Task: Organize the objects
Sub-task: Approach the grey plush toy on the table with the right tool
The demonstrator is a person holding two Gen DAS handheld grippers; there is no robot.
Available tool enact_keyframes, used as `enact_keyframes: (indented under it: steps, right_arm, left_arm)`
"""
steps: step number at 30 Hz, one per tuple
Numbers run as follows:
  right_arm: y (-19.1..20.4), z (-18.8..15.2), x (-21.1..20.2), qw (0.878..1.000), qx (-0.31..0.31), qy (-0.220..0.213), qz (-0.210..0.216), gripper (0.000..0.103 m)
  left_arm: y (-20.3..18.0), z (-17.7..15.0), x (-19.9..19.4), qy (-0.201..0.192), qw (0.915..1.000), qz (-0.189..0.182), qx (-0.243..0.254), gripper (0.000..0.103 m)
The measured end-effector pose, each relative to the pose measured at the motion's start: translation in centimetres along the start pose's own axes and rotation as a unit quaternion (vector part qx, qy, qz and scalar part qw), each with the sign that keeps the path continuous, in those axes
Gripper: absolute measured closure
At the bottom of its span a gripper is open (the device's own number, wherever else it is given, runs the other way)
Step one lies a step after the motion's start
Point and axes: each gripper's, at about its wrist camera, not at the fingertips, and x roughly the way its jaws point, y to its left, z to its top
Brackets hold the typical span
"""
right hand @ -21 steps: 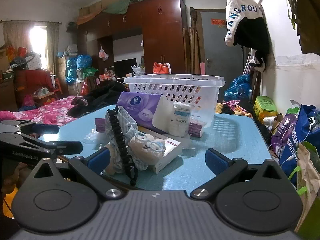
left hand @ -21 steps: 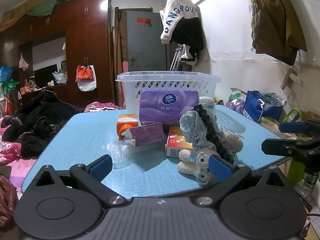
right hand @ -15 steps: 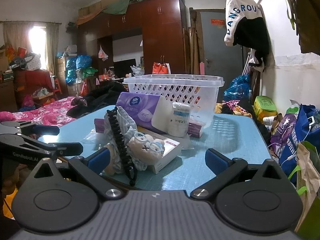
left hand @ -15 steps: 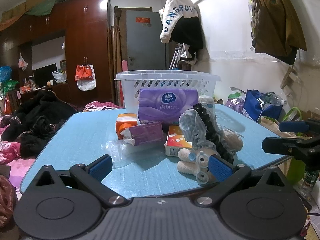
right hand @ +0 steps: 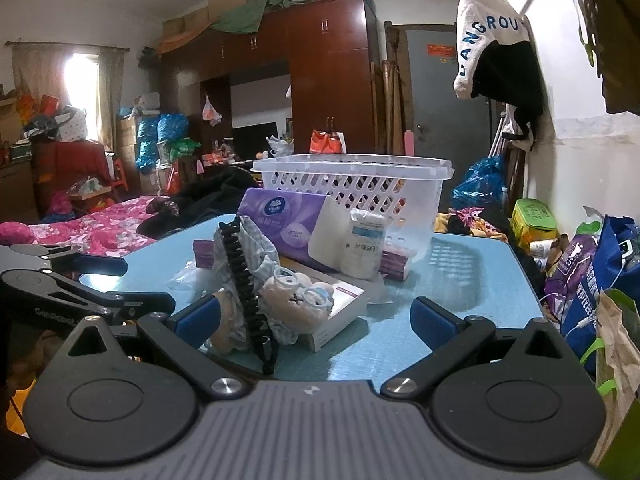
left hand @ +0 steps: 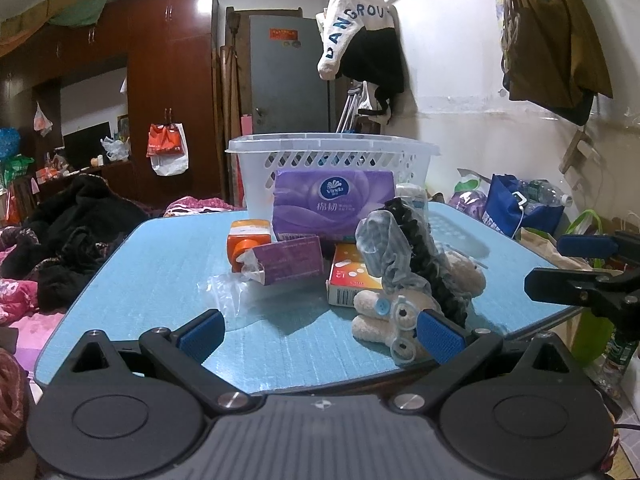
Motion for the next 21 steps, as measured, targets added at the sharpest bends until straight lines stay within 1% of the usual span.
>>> enact_keyframes:
  steps: [11,21]
  right_arm:
    - [-0.41,0.05,-0.10,1.000,0.015,0.001,0.007,0.000]
    - [-0.51,-0.05,-0.11,1.000,0.018,0.000,0.005,0.000]
  left_arm:
    - [-0.24,-0.03,0.11,0.002,1.0000,-0.004,0.004,0.000]
    - [-0.40,-0.25,0.45,0.009,0.9999,-0.012,0.006,0.000]
